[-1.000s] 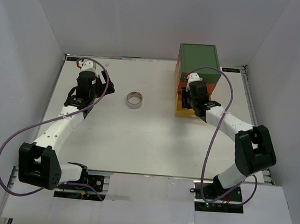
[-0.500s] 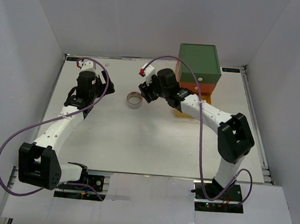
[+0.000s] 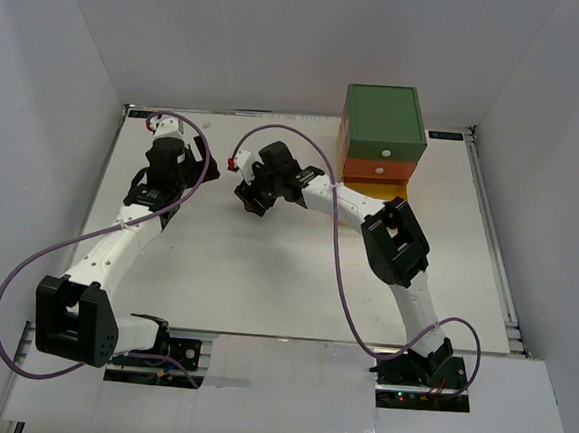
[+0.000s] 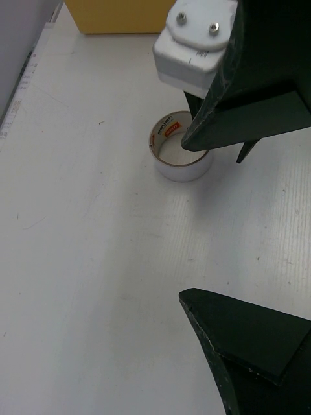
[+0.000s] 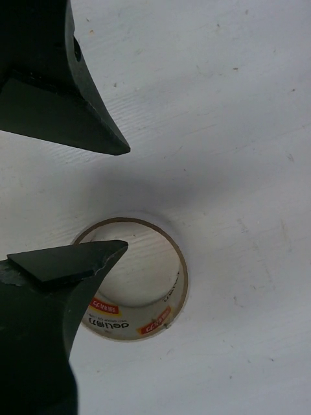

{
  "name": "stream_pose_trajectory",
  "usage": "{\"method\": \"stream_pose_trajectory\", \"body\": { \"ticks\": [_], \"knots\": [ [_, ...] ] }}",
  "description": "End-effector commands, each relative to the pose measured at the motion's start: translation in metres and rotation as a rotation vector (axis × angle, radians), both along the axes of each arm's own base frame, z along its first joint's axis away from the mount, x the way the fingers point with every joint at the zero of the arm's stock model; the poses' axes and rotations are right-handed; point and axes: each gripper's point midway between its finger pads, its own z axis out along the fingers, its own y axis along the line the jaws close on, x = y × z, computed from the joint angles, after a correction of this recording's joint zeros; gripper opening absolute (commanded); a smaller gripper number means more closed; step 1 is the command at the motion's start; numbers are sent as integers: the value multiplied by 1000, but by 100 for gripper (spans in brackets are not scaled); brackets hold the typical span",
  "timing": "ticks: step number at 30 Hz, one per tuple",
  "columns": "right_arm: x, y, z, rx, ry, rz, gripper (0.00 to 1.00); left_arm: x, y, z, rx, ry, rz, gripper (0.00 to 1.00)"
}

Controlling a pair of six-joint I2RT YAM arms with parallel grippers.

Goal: Sort the stationery into containers
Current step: Pick up the stationery from the center of the board.

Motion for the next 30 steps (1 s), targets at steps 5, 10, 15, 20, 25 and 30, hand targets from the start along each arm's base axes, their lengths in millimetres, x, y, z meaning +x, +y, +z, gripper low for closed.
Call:
{"method": "stream_pose_trajectory", "body": {
  "ticks": [5, 10, 15, 20, 25, 30],
  "knots": [
    [11, 7, -15, -31, -12, 8, 60, 3, 4, 15, -1, -35, 19, 98],
    [13, 5, -29, -53, -2, -5, 48, 3, 3, 14, -4, -32, 14, 98],
    [9, -4, -17, -49, -25, -17, 29, 3, 1, 14, -8, -31, 6, 98],
    [5, -16, -2, -42, -63, -41, 15, 3, -1, 14, -14, -30, -8, 98],
    [-5, -34, 18, -29, -87, -70, 8, 3, -2, 14, -18, -30, -10, 98],
    [-13, -62, 57, 18, -131, -132, 8, 3, -3, 14, -21, -29, -17, 98]
  ]
}}
